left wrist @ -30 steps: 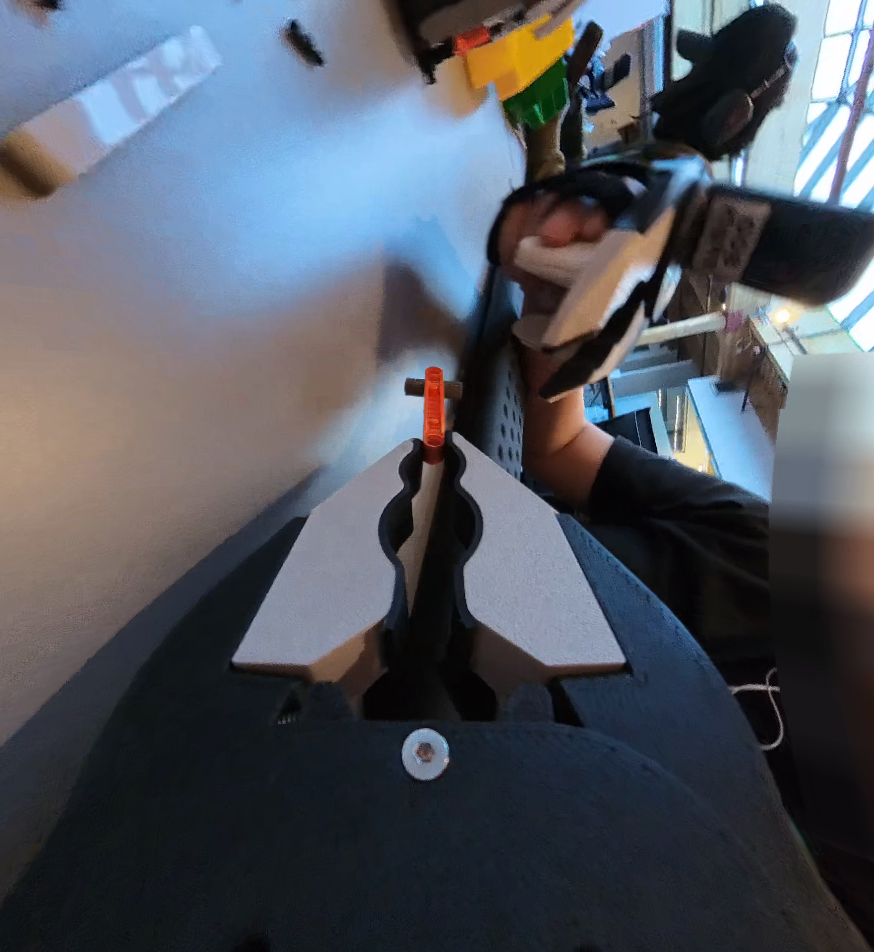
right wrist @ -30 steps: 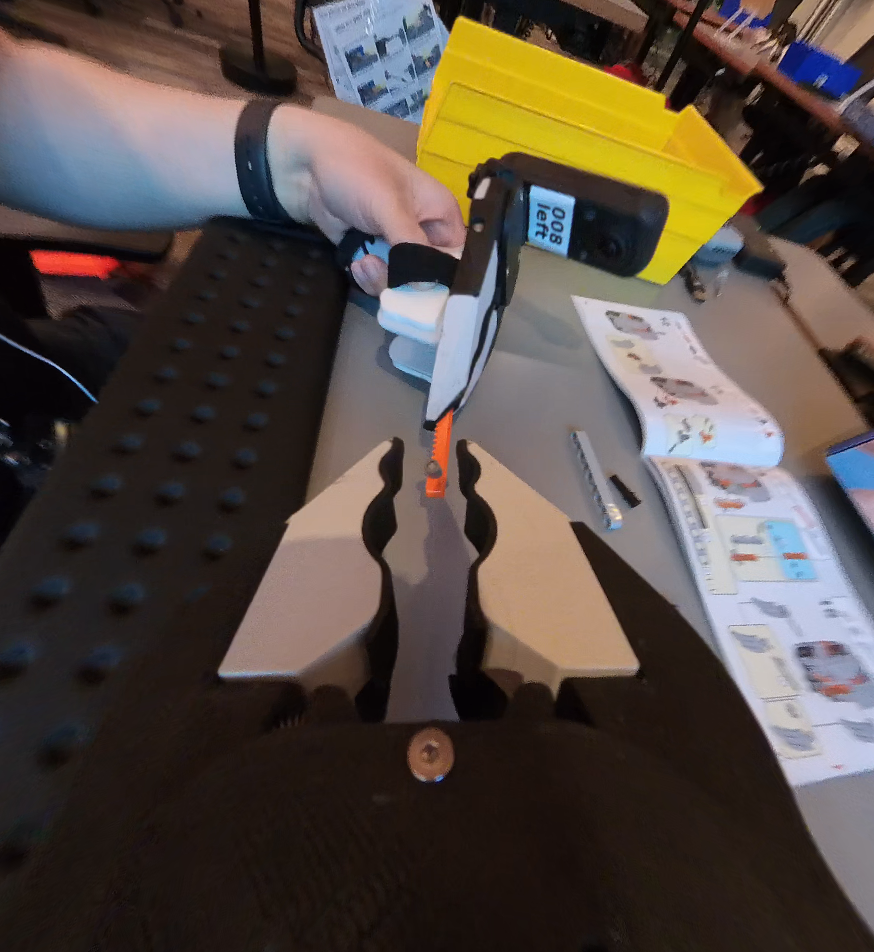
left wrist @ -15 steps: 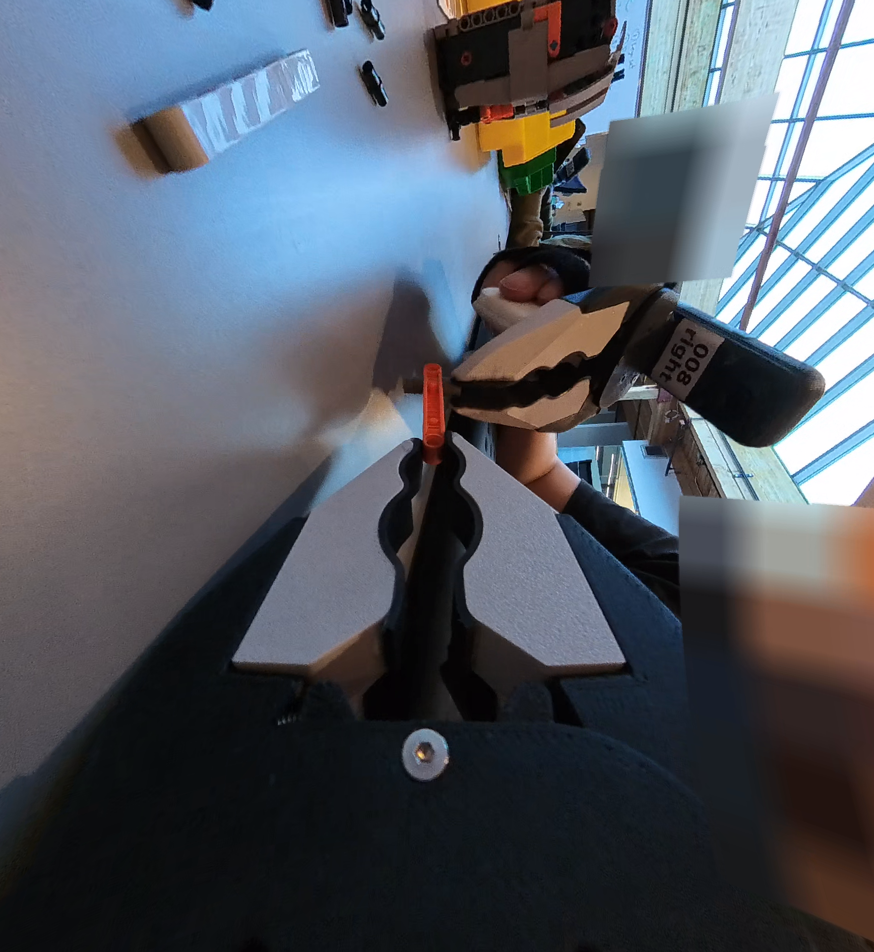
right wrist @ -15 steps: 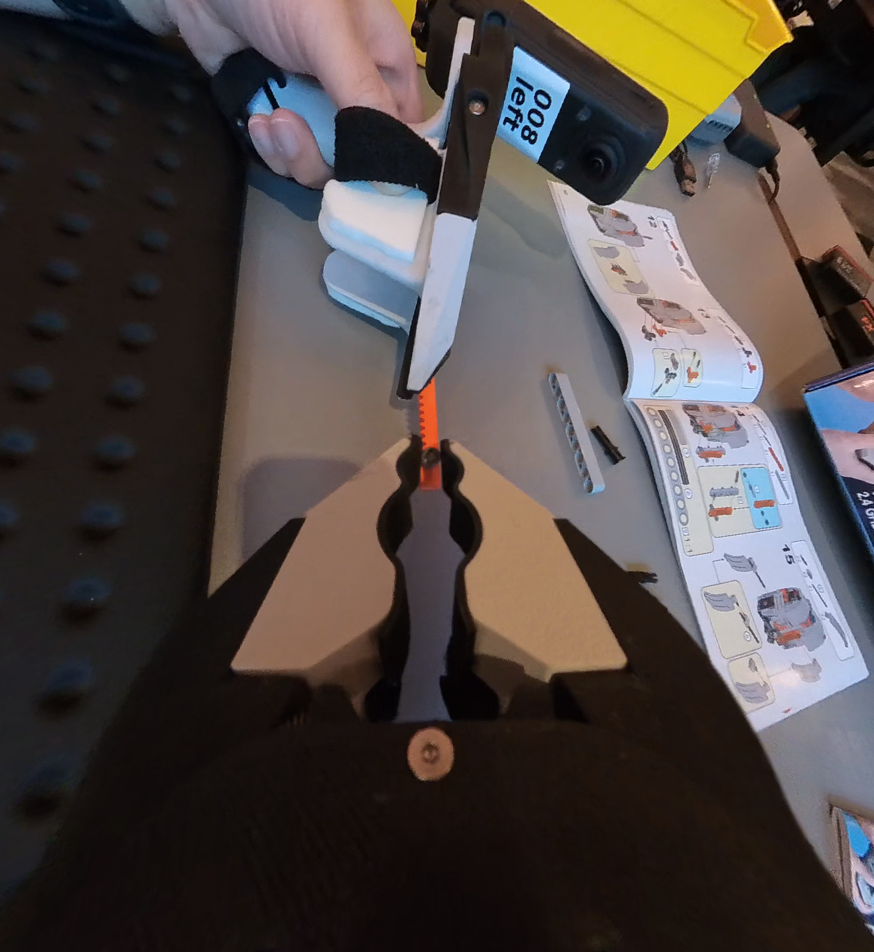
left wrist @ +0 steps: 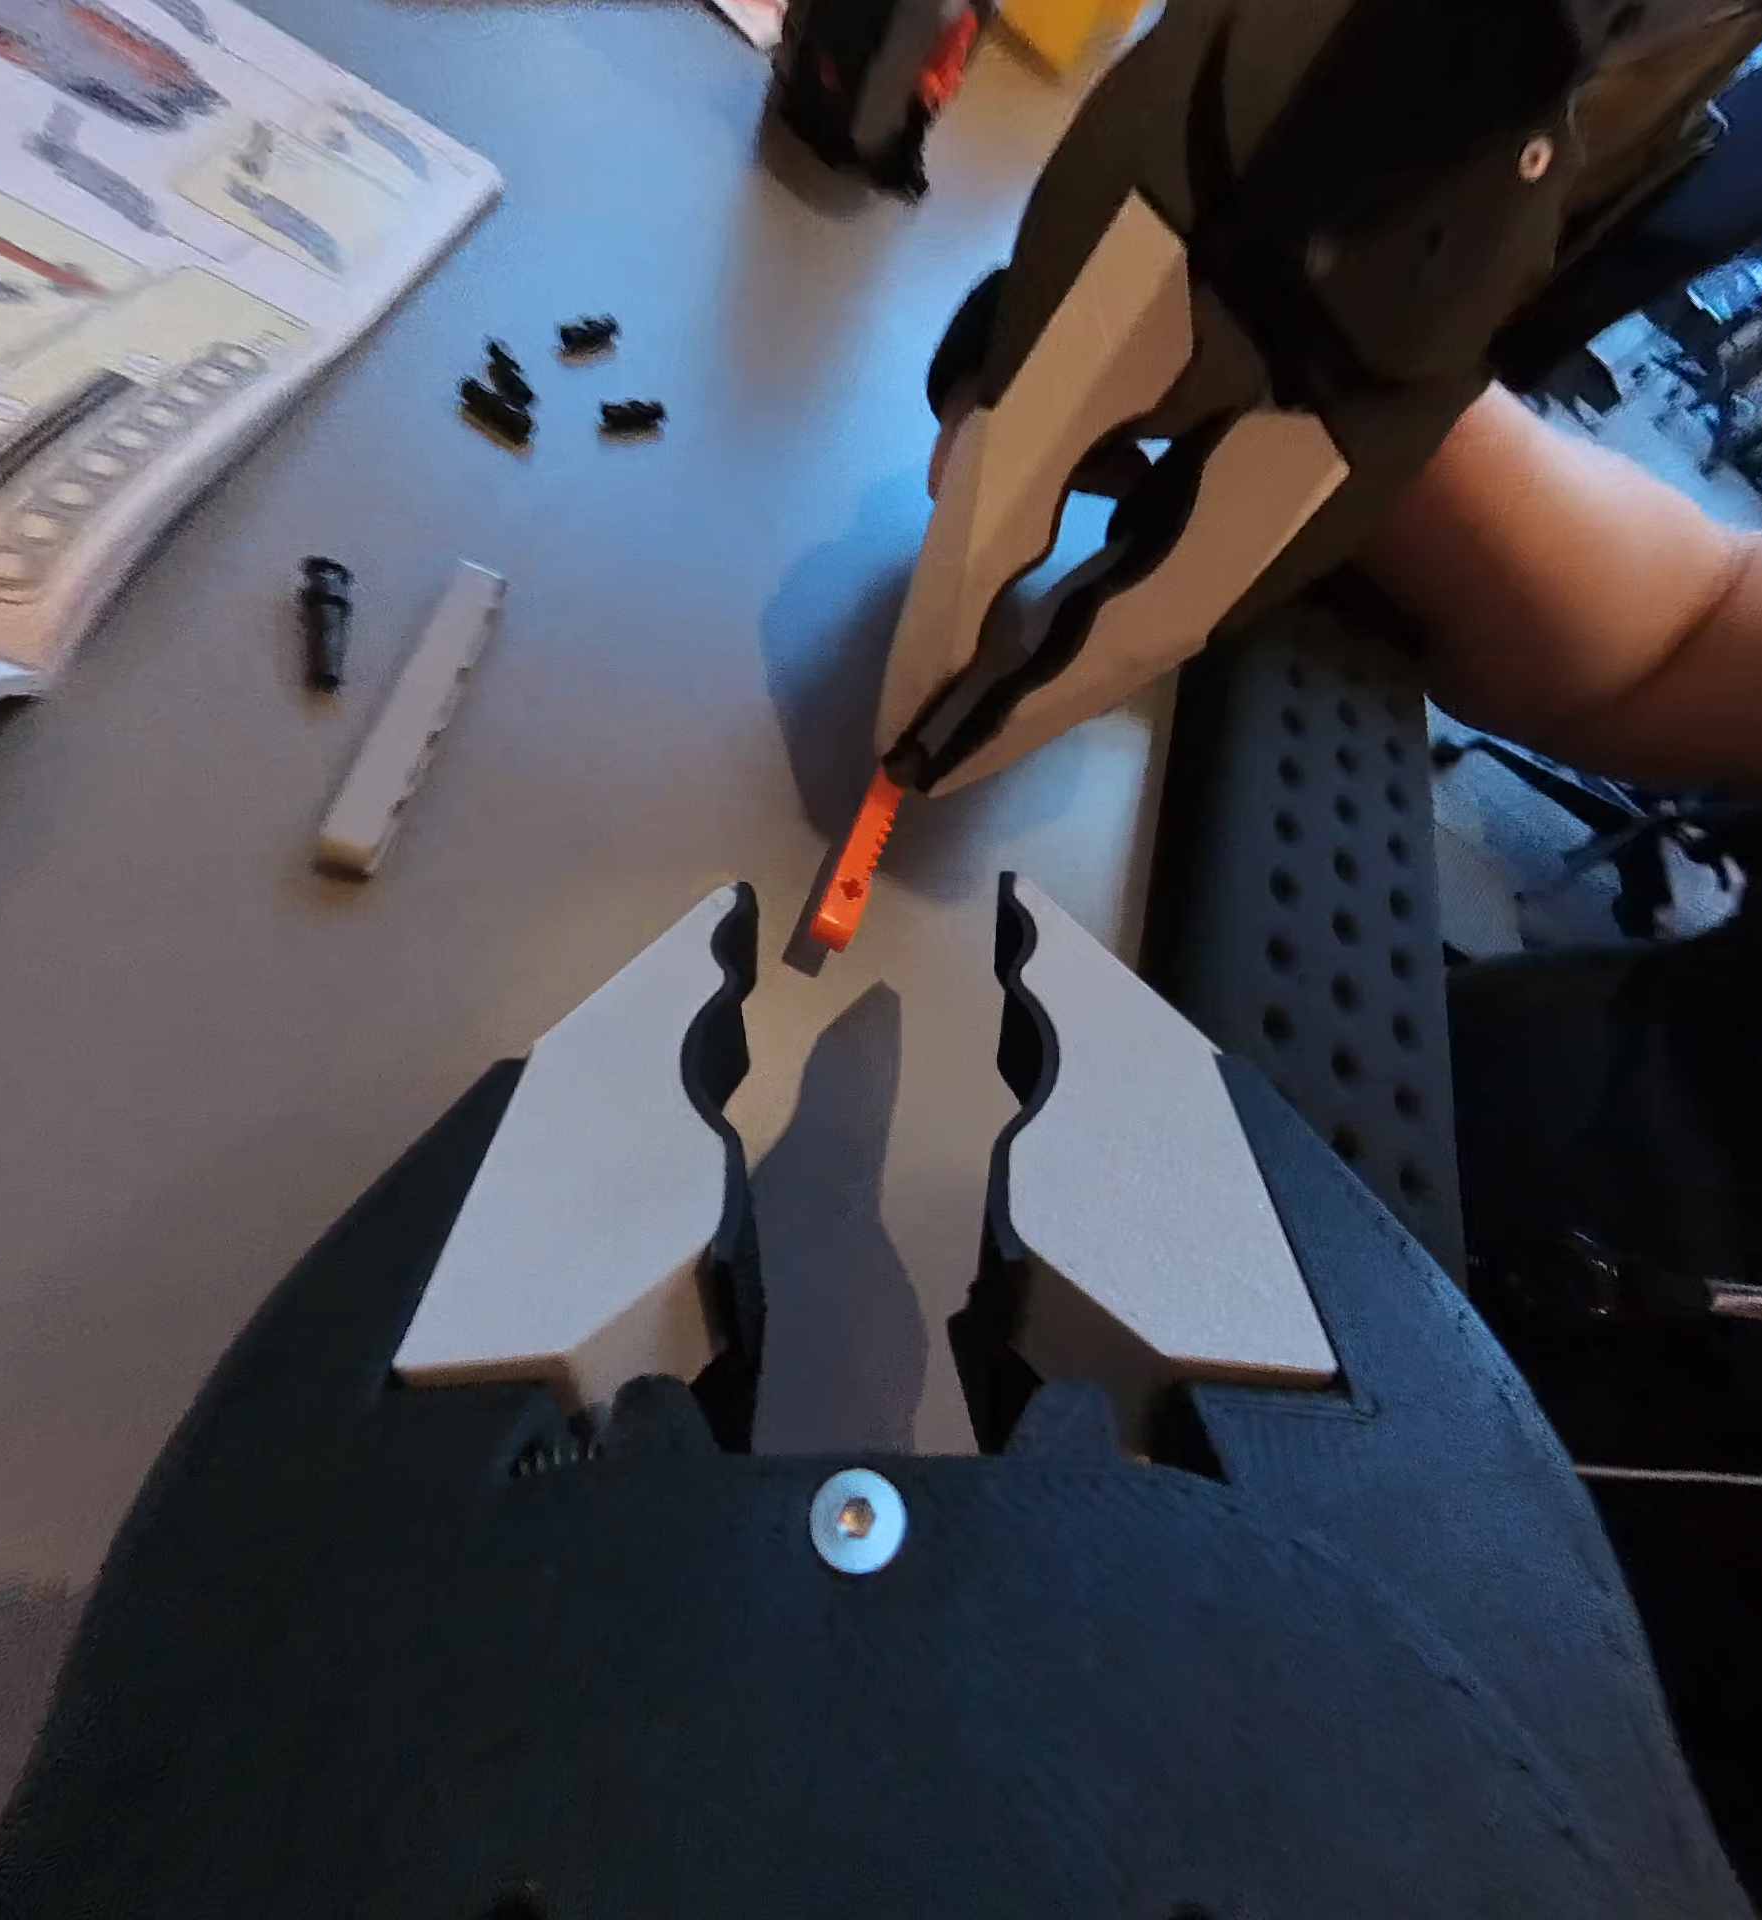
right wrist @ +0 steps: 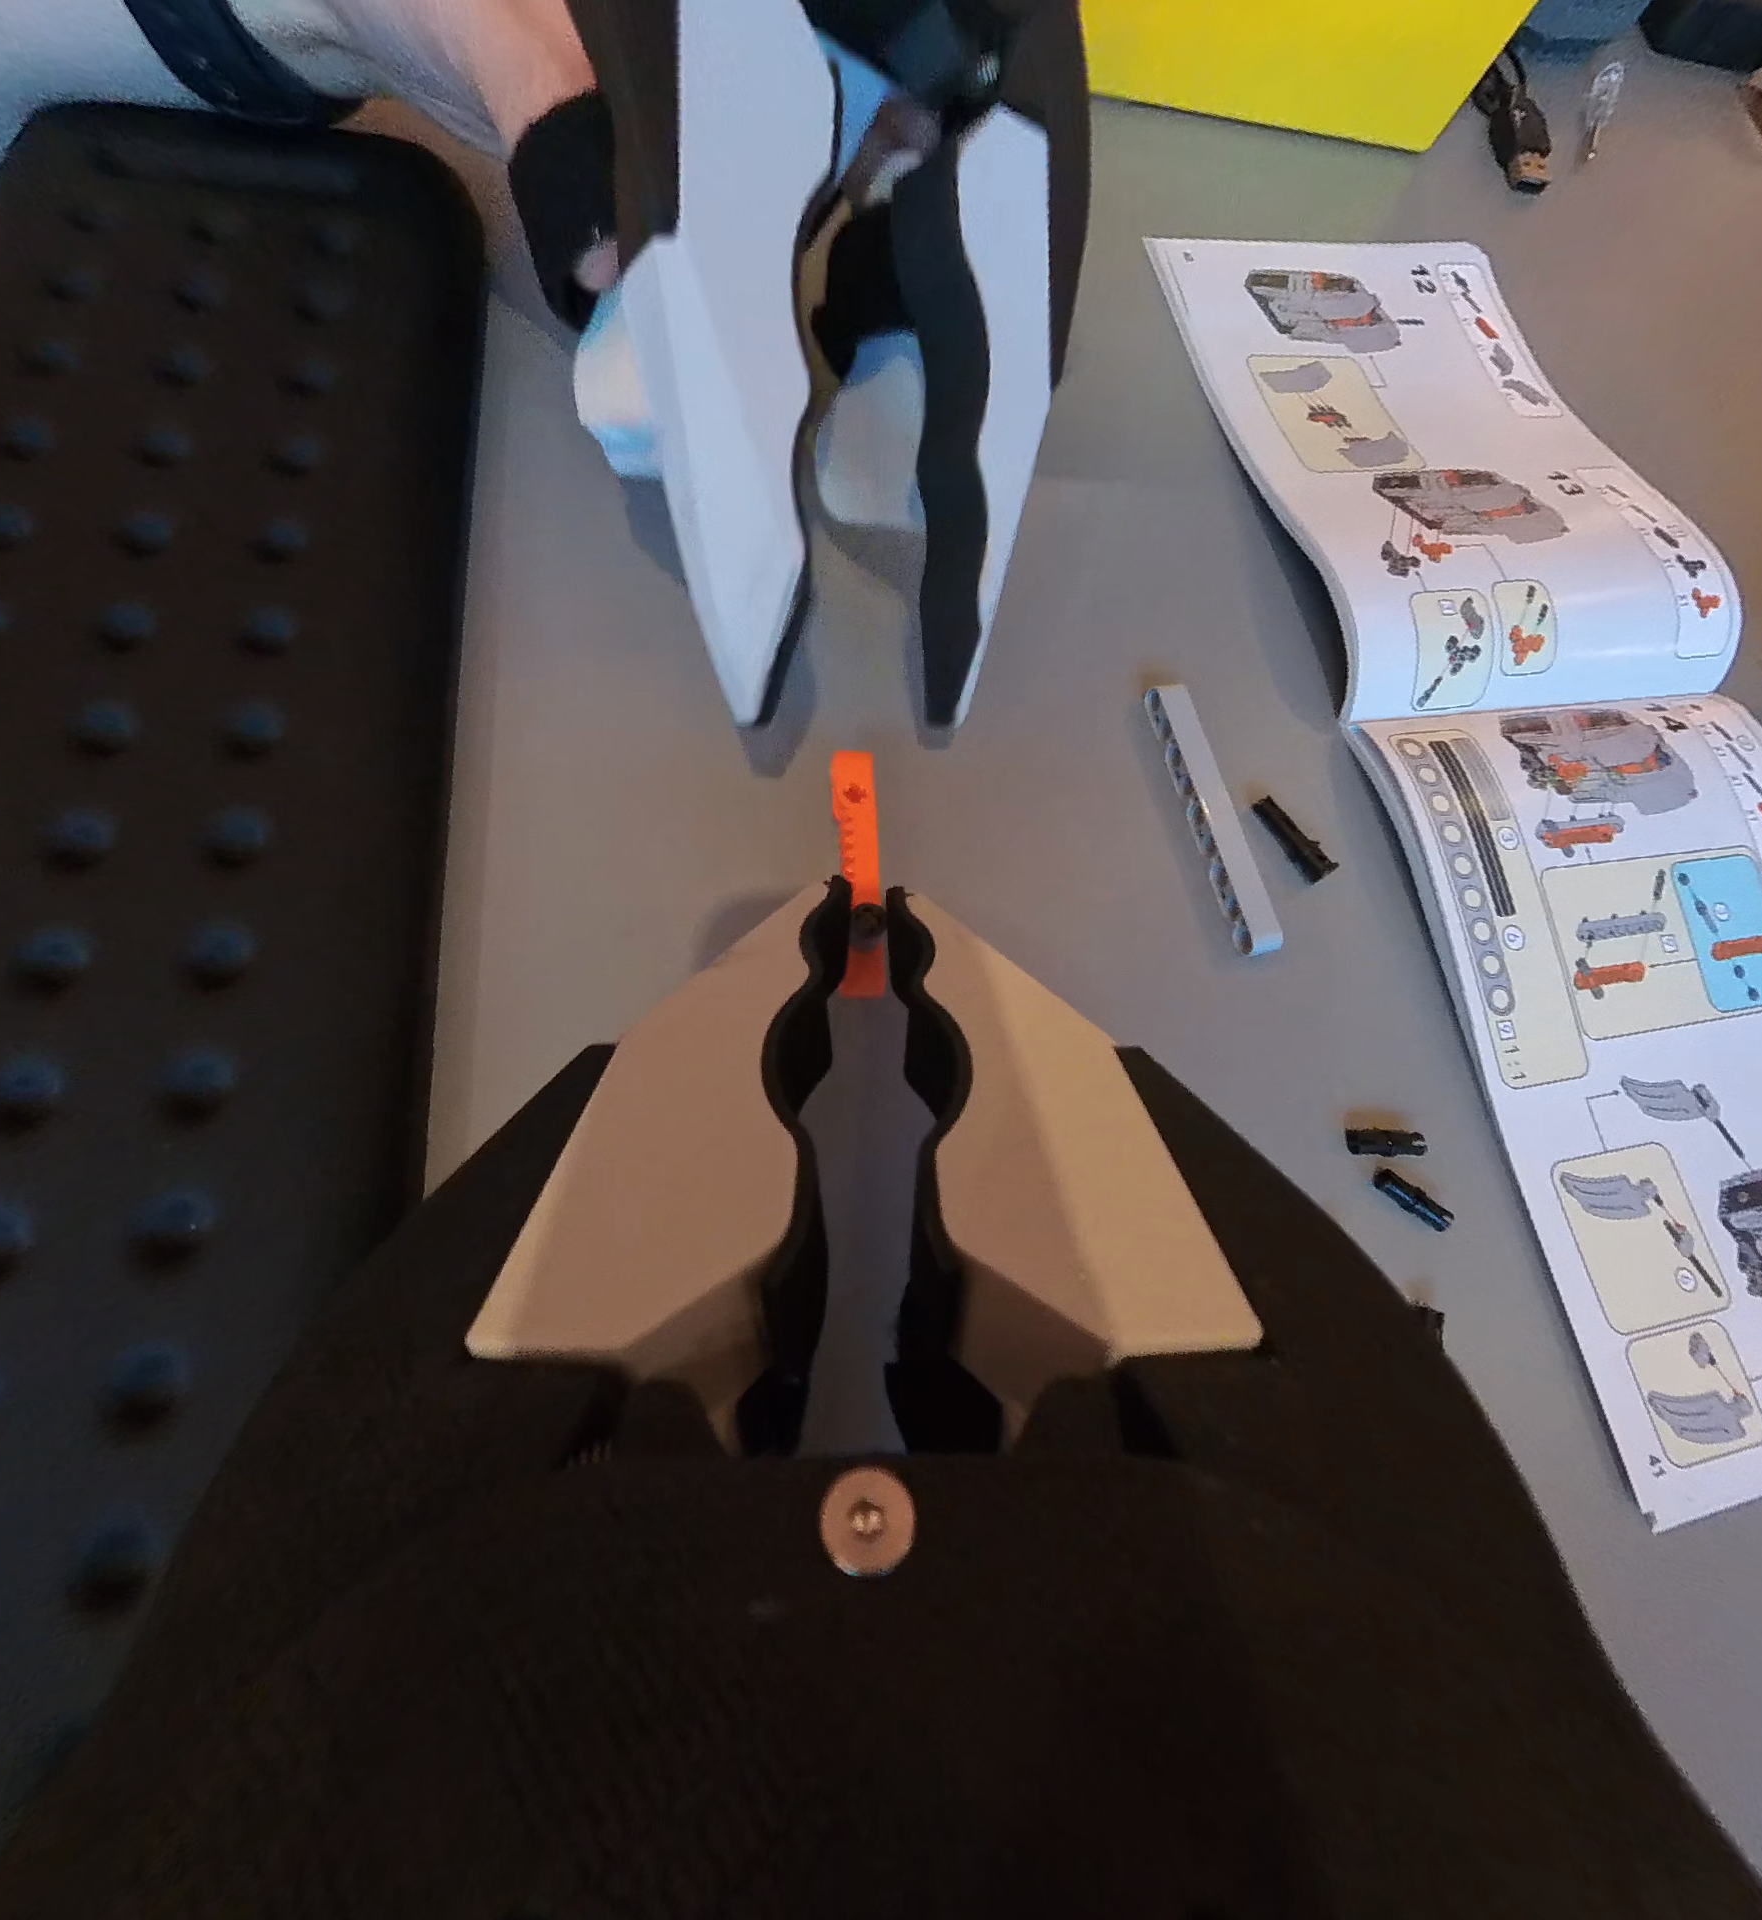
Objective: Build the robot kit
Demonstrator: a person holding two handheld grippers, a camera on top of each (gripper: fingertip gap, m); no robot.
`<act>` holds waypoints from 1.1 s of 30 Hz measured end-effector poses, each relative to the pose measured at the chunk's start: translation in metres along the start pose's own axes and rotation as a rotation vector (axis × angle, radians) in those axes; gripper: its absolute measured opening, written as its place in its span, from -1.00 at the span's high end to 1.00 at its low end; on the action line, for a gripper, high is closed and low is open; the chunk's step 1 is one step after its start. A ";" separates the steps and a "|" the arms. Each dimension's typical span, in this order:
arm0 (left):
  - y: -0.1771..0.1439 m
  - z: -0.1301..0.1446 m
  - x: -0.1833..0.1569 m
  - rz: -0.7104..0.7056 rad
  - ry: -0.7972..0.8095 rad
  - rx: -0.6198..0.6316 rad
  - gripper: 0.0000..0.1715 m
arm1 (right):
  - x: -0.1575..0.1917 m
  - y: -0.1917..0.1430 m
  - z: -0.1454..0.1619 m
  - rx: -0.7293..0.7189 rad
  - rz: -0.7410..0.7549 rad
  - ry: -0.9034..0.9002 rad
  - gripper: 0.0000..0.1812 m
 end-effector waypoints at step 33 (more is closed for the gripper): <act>0.023 0.003 -0.012 -0.020 0.259 0.124 0.96 | -0.024 0.004 0.013 -0.271 -0.474 1.115 1.00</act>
Point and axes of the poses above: each gripper's, where its closed fingertips meet, y out along the fingers, z out of its underside, x = y × z across the jaws, the point moved 7 cm from there along -y, back along the fingers, and after that the axes turned 12 degrees about -z, right-handed, at the moved point
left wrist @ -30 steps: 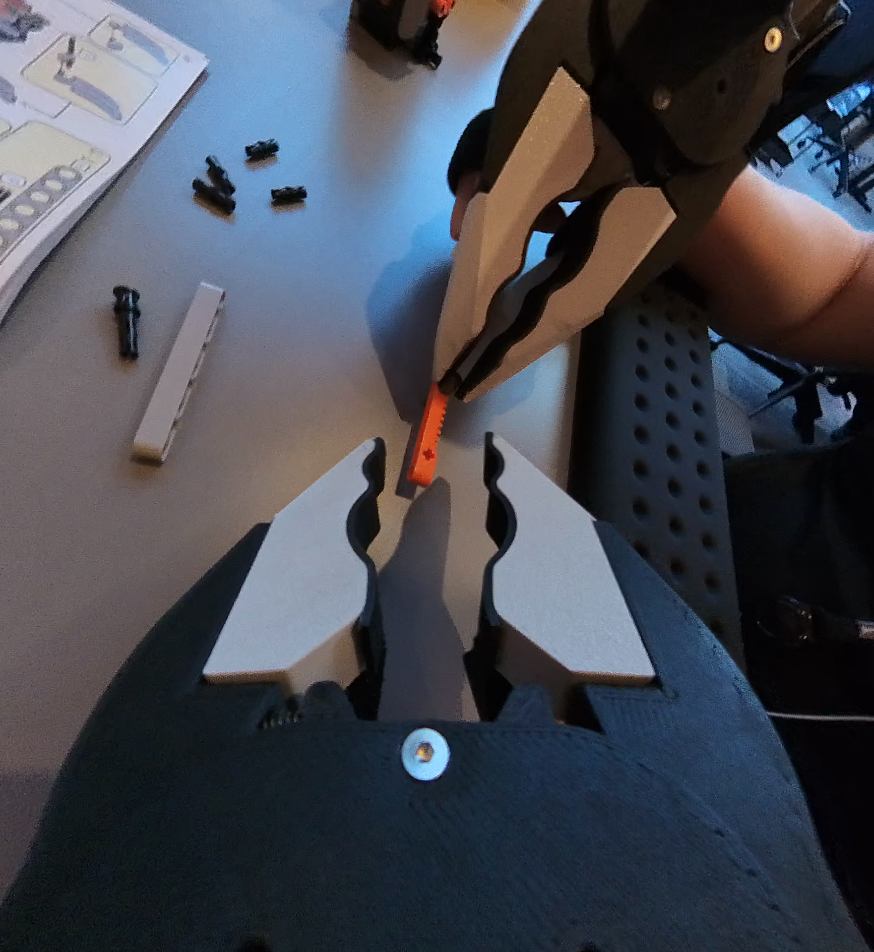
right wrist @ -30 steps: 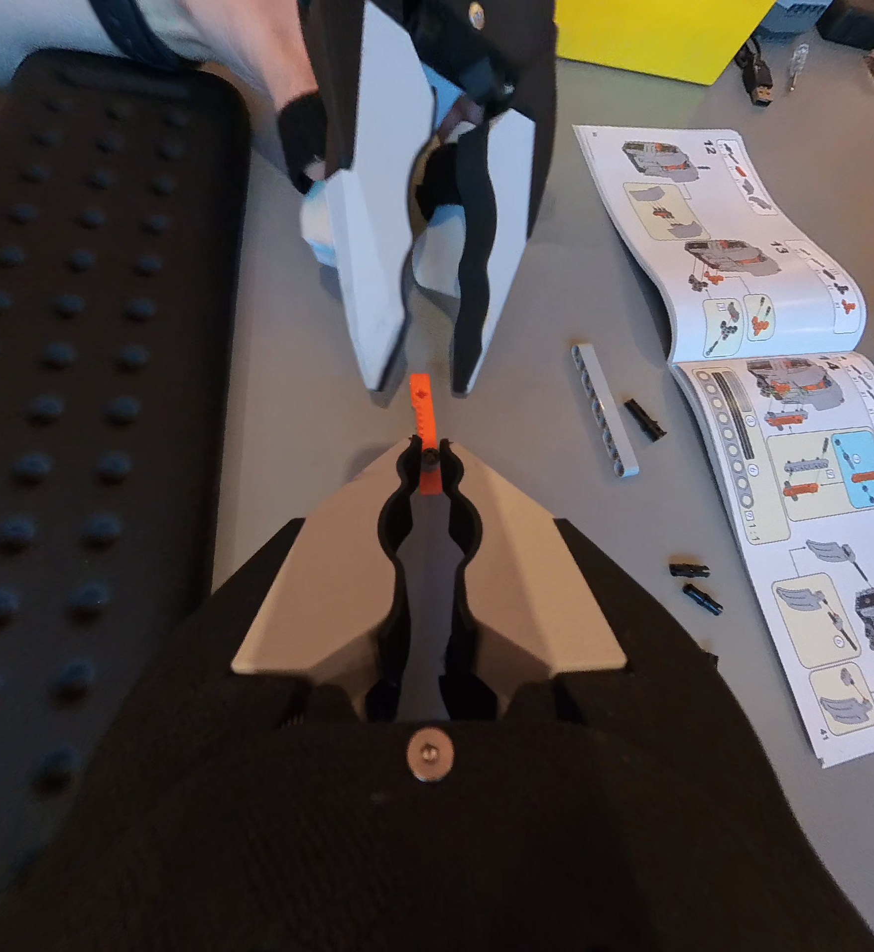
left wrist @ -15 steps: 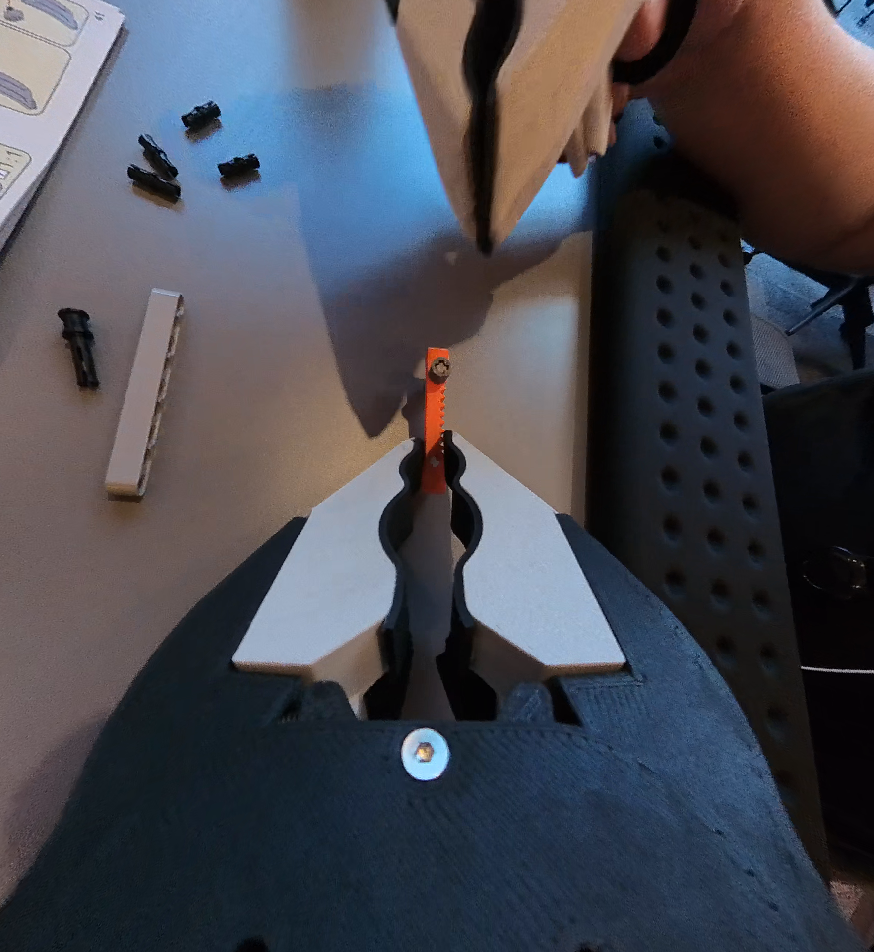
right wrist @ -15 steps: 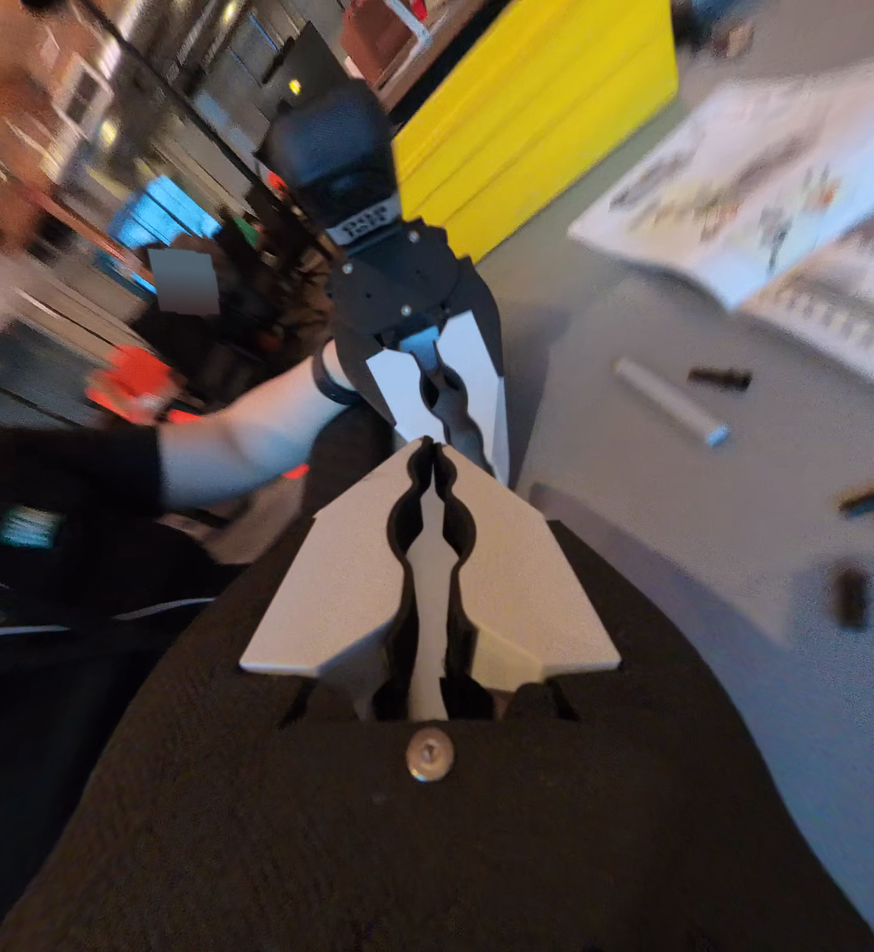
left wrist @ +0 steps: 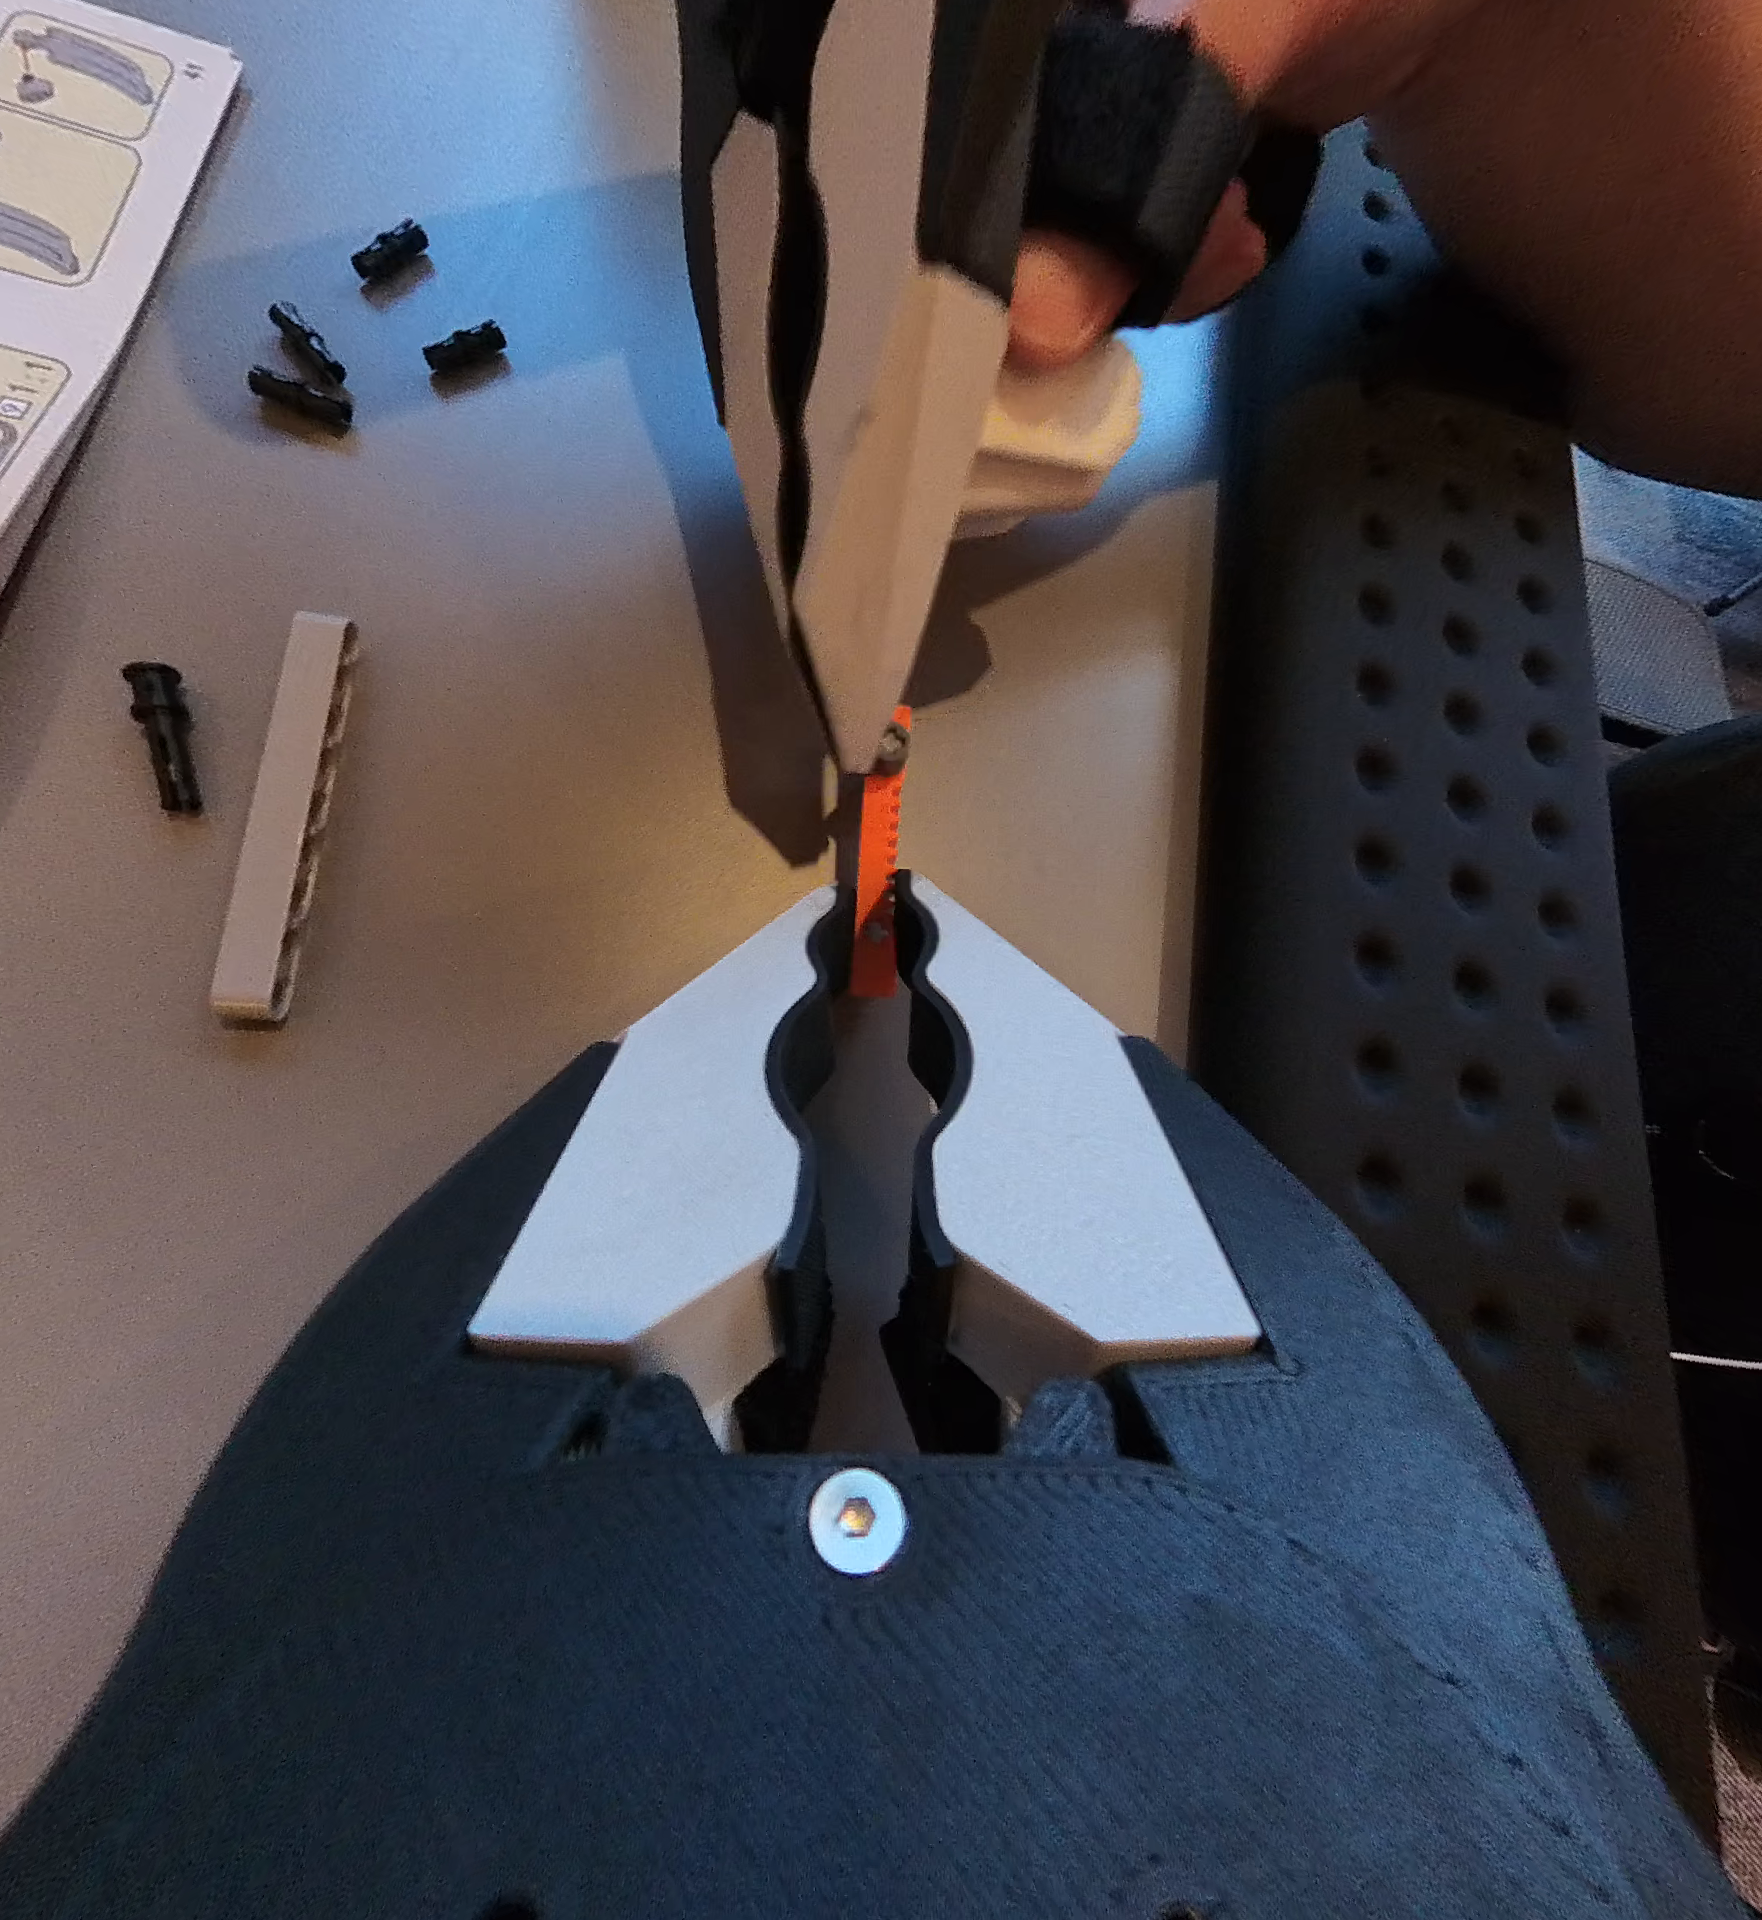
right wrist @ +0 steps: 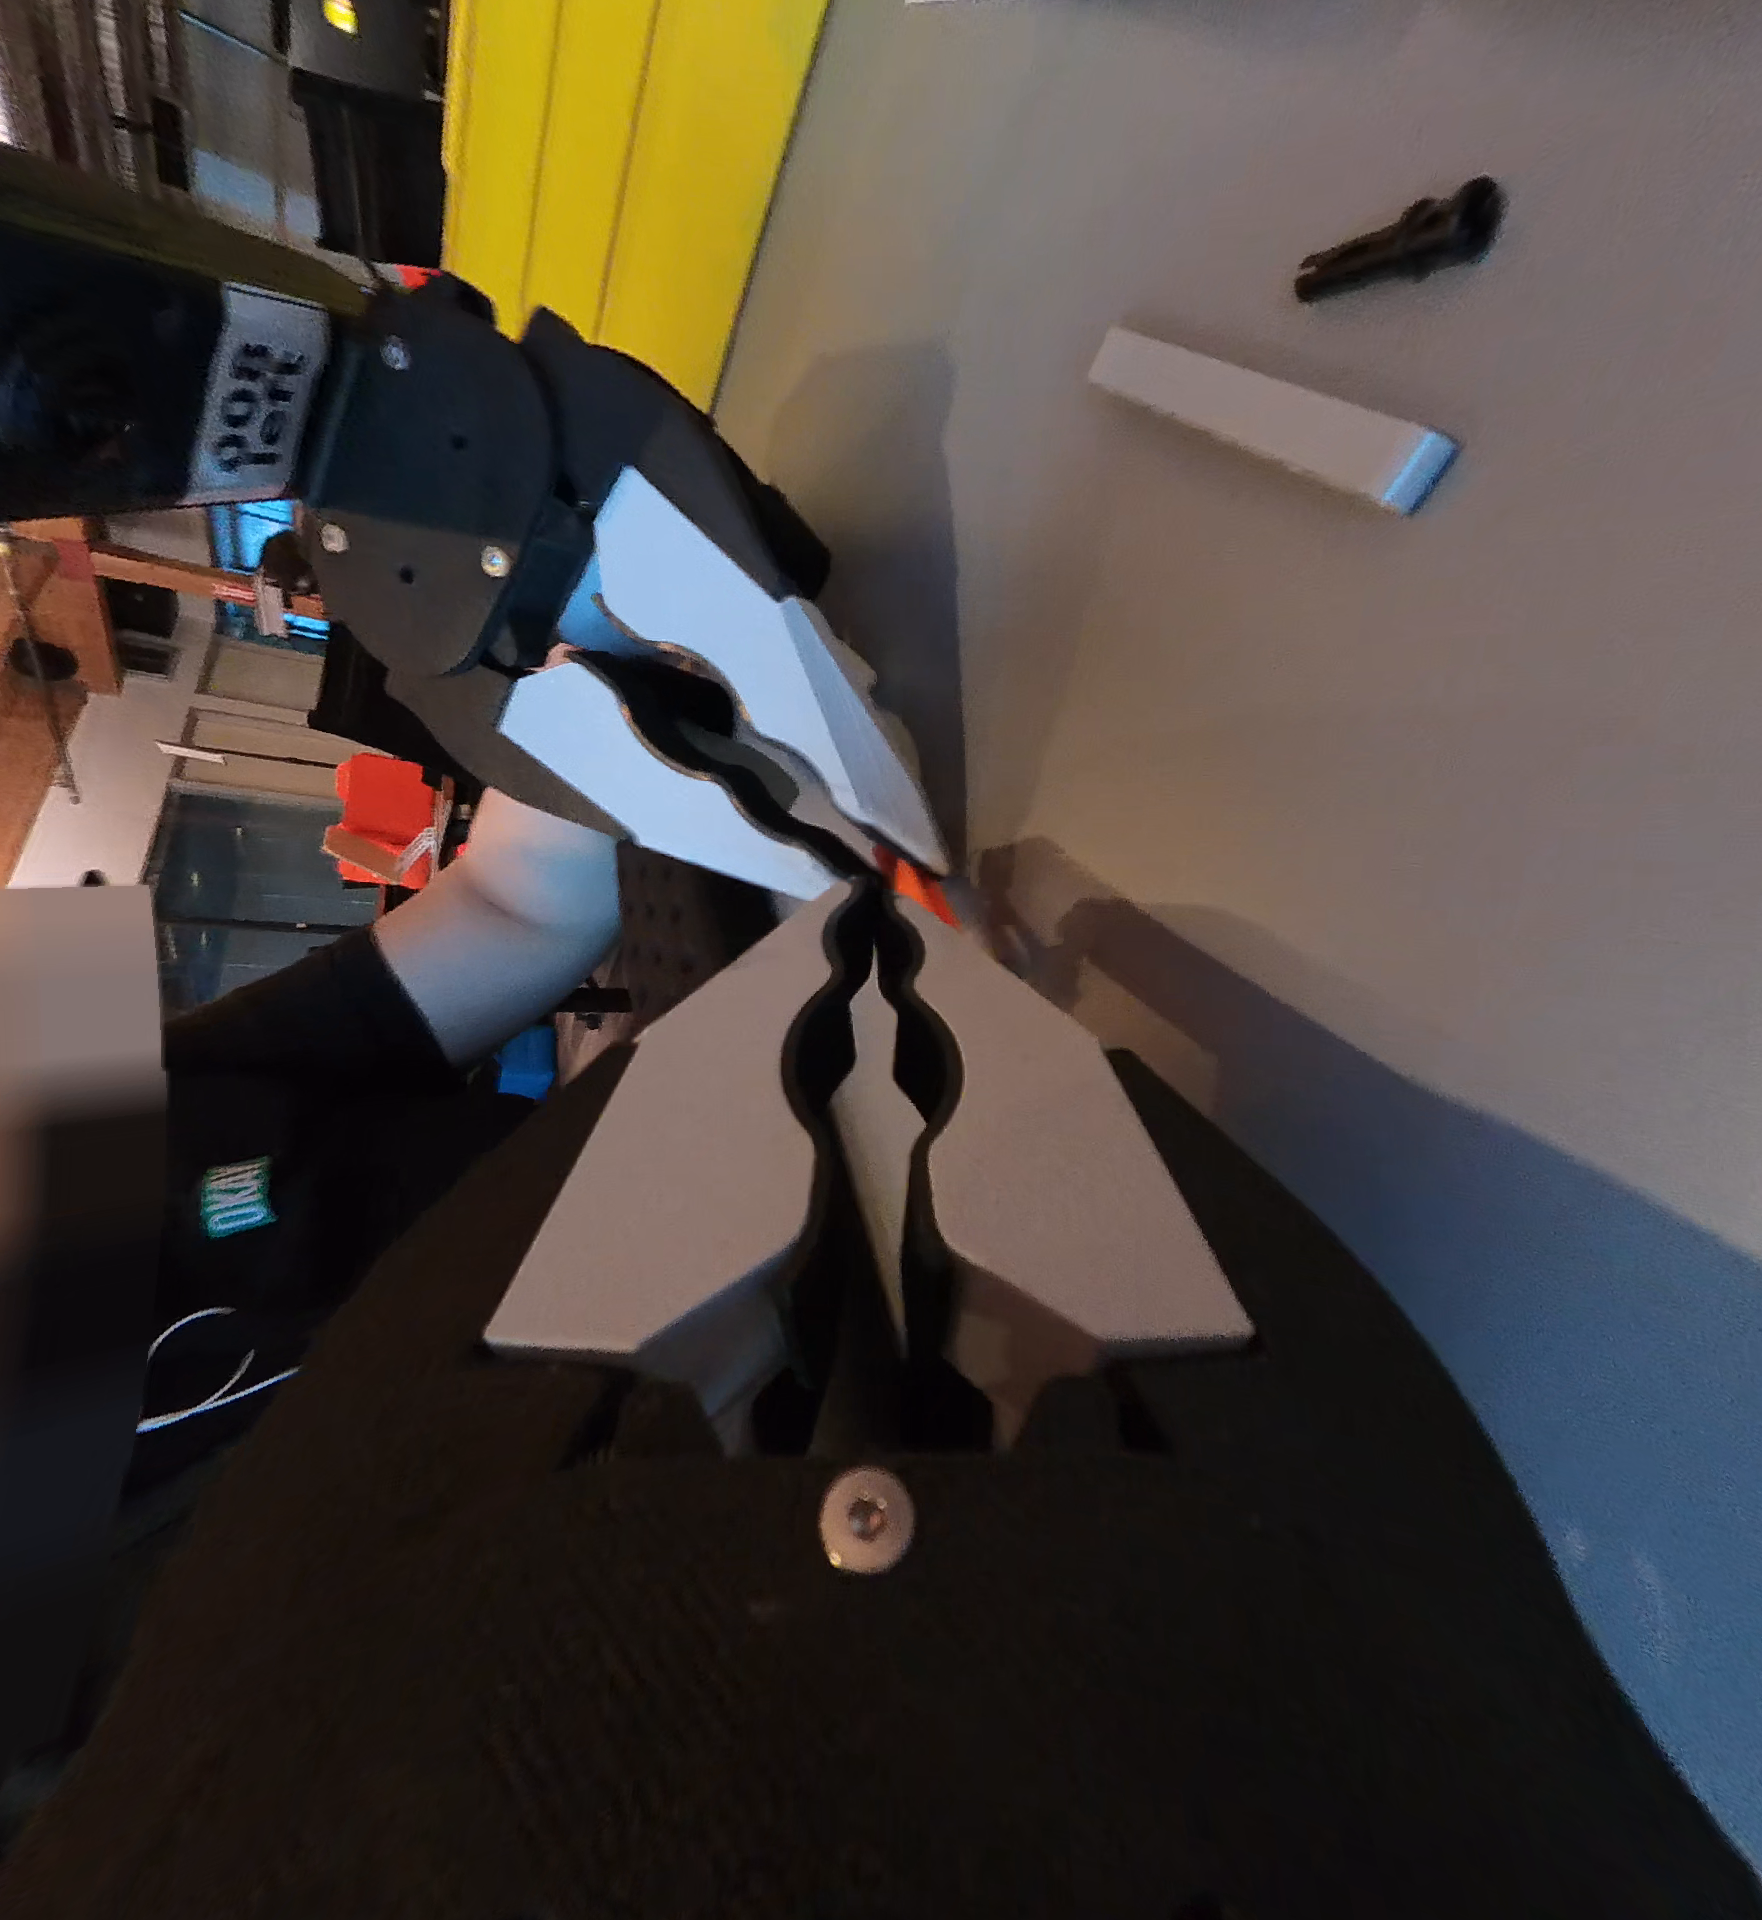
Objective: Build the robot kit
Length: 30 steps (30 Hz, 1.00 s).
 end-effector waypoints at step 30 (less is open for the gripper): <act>-0.007 0.001 -0.003 -0.147 0.116 0.000 0.96 | -0.002 -0.001 0.005 -0.065 -0.076 0.046 1.00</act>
Point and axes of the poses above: each gripper's, where its closed fingertips meet, y out along the fingers, z out of its underside, x = y × z across the jaws, the point moved 7 cm from there along -y, back along the fingers, and after that the axes turned 12 degrees about -z, right-handed, at the moved point
